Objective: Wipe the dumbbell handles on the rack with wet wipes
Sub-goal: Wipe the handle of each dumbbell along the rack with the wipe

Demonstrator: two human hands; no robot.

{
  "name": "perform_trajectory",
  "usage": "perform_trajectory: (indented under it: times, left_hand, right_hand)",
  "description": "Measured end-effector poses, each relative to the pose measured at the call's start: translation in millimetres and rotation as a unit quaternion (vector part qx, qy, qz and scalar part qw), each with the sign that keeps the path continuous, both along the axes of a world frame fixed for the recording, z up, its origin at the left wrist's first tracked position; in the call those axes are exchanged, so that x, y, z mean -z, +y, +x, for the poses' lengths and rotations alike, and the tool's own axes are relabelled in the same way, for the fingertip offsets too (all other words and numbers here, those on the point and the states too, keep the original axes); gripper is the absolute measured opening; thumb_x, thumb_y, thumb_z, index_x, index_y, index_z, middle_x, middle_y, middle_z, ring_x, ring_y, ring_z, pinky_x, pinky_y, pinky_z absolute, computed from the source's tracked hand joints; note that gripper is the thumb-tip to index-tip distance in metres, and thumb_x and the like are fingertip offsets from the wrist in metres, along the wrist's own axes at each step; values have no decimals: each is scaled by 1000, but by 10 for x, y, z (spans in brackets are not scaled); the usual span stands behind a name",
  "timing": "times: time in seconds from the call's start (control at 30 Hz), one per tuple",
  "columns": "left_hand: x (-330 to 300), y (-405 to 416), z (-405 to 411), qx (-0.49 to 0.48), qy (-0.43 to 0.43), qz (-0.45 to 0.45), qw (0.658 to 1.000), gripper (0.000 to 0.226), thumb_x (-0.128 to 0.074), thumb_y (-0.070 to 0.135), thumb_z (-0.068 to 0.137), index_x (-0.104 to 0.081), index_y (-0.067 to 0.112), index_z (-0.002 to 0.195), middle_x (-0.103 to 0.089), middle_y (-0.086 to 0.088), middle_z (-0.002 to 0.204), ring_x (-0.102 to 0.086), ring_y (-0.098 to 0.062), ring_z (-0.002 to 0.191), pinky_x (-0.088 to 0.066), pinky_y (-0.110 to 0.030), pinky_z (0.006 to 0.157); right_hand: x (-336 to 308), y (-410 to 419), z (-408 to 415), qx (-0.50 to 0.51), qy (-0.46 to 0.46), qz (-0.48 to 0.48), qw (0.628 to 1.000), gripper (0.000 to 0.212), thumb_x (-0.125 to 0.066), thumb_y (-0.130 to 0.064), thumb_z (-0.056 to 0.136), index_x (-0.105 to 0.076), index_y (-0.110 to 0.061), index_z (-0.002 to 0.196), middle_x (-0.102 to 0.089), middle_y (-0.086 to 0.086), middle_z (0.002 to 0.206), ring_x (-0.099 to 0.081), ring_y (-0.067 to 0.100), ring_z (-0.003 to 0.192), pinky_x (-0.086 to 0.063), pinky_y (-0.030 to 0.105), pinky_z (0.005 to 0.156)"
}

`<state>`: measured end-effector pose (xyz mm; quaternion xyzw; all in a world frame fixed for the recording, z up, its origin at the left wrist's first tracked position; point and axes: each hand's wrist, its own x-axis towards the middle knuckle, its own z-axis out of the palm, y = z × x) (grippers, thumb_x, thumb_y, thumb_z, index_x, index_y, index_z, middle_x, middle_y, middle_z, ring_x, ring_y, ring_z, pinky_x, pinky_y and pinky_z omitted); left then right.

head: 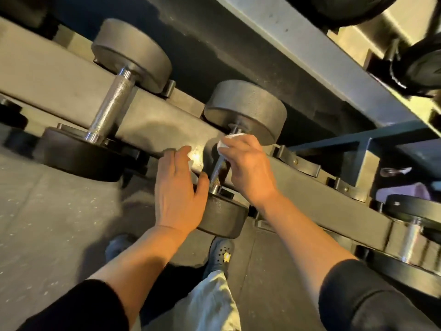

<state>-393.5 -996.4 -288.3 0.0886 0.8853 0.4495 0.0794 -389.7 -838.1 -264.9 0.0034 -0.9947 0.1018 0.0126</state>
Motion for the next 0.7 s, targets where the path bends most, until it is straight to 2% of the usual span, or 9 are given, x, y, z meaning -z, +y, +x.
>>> perform_trajectory:
  times: [0.07,0.13,0.33,0.43,0.5,0.57,0.63,0.7]
  left_hand:
    - [-19,2,-6,7,-10,1,1000,50,-61,18,82,-45,6,127,-48,-14,118,-42,-26,109,-39,-39,89]
    - [-28,2,-16,12,-15,8,1000,49,-59,19,82,-45,6,128,-46,-13,119,-42,-25,109,-39,-37,89]
    - [-13,-19,-22,14,-16,26,999,47,-51,24,83,-46,5,125,-48,-13,113,-45,-27,104,-43,-42,87]
    - [-19,-27,-25,17,-24,37,999,49,-50,27,81,-45,5,126,-47,-13,114,-45,-27,105,-45,-44,88]
    - [-28,-29,-28,16,-28,41,999,51,-51,27,80,-45,6,126,-46,-12,115,-45,-26,105,-45,-43,89]
    - [-35,-29,-25,13,-30,44,999,49,-54,23,81,-45,5,126,-47,-12,115,-44,-24,105,-44,-42,90]
    - [-35,-29,-19,14,-23,44,999,48,-57,18,81,-46,4,125,-47,-12,113,-41,-21,103,-43,-41,89]
    - [-27,-32,-17,16,-19,48,999,47,-57,18,81,-46,4,124,-47,-11,112,-40,-19,101,-43,-41,89]
  right_hand:
    - [-60,-24,72,6,0,-11,1000,36,-70,14,67,-72,-4,98,-68,12,108,-54,25,98,-38,18,89]
    - [-84,-49,100,15,-11,-16,1000,34,-69,14,68,-72,-4,98,-69,11,107,-54,25,92,-30,11,85]
    - [-116,-133,145,11,-83,-53,995,41,-63,22,65,-74,-4,94,-70,10,105,-55,29,85,-28,0,81]
    - [-154,-189,166,50,-131,-110,984,35,-61,17,74,-75,-7,94,-70,7,105,-53,19,92,-30,-2,81]
    - [-180,-237,119,80,-118,-135,981,31,-61,14,78,-75,-8,95,-71,5,104,-52,13,95,-33,1,83]
    - [-177,-272,21,93,-44,-119,988,28,-64,12,78,-74,-6,97,-70,6,103,-56,20,101,-39,11,89]
    - [-125,-249,-91,79,5,-55,995,25,-67,6,79,-73,-6,99,-70,6,107,-54,27,109,-43,27,94]
    - [-57,-206,-137,44,-31,46,997,25,-67,1,80,-72,-9,103,-66,6,118,-48,31,123,-40,40,102]
